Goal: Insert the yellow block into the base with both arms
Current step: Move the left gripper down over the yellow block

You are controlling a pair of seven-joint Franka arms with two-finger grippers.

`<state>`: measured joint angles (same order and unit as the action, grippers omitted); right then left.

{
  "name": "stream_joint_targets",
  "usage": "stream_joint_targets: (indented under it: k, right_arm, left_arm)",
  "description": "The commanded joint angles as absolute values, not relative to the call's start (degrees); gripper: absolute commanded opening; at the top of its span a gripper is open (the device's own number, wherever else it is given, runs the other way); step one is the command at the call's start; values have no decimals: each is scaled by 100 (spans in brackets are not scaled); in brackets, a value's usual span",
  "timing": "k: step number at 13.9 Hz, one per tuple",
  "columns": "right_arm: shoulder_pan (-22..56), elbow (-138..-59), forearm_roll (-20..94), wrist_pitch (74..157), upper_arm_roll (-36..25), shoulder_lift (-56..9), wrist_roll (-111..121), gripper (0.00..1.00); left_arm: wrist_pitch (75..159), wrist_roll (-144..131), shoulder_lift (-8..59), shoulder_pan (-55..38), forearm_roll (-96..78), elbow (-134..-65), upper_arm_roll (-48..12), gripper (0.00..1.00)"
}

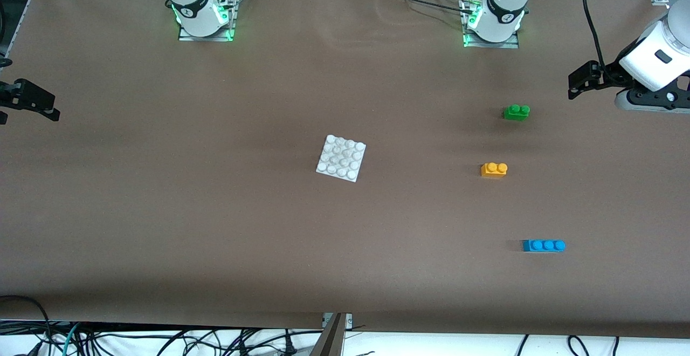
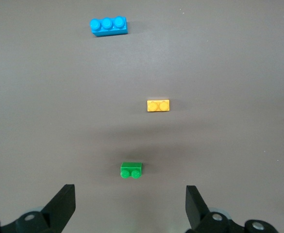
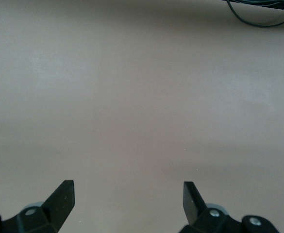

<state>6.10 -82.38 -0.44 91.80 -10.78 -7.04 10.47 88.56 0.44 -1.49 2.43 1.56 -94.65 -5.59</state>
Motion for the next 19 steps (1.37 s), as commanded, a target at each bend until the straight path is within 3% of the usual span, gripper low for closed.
stream_joint_targets:
  k: [1, 4, 7, 13, 19]
  right_arm:
    - [554, -8227, -97, 9167, -1020, -712, 1090, 100]
    - [554, -8191, -97, 9158, -1020, -729, 1090, 99]
    - [571, -8191, -88, 9158, -1020, -730, 1090, 99]
    - [589, -8183, -105, 9158, -1019, -738, 1090, 99]
    - [589, -8183, -106, 9158, -1020, -738, 1090, 99]
  left_arm:
    - [8885, 97, -220, 237, 168, -9510, -440, 100]
    - [9815, 123, -44, 106, 228, -10236, -387, 100]
    - [10160, 123, -9, -26, 237, -10809, -387, 100]
    - [10204, 123, 869, -343, 255, -10784, -378, 100]
    - [11300, 114, 1537, -334, 246, -10985, -334, 100]
